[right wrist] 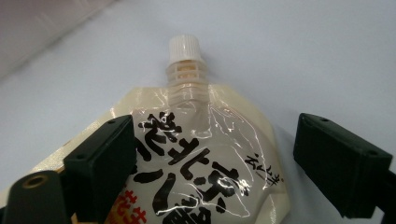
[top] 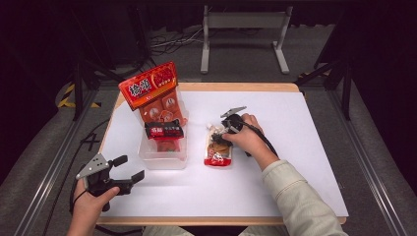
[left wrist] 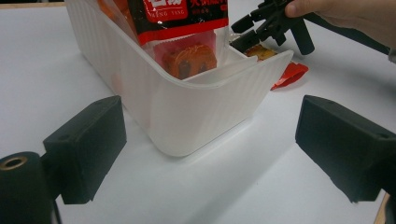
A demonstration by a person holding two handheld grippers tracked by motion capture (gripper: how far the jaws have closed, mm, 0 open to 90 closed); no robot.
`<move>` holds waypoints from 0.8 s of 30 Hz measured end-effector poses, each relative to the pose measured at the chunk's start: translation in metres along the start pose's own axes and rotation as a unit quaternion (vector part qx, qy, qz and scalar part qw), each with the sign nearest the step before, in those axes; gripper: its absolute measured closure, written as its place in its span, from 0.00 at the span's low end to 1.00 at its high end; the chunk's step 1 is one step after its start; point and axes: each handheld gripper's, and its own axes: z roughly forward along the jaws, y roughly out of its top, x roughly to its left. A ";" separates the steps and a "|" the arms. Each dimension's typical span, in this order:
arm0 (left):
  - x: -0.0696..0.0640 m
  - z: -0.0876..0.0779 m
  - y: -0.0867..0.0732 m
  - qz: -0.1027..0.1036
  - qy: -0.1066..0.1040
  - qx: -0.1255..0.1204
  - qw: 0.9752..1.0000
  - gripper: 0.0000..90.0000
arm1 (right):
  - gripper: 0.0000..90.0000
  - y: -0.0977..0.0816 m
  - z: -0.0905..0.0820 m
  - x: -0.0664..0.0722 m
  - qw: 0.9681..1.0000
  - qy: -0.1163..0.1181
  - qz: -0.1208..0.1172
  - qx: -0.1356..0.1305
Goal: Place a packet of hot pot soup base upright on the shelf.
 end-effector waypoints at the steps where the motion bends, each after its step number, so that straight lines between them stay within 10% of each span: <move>1: 0.000 0.000 0.000 0.000 0.000 0.002 1.000 0.11 | 0.15 -0.001 0.000 0.001 1.000 -0.003 -0.001 -0.003; 16: 0.001 0.002 0.001 -0.001 -0.004 -0.001 1.000 0.10 | 0.37 -0.004 -0.002 0.012 0.999 -0.028 0.005 -0.024; 24: 0.002 0.002 0.001 -0.002 -0.003 0.000 1.000 0.10 | 0.85 -0.002 -0.009 0.012 1.000 -0.023 0.009 -0.008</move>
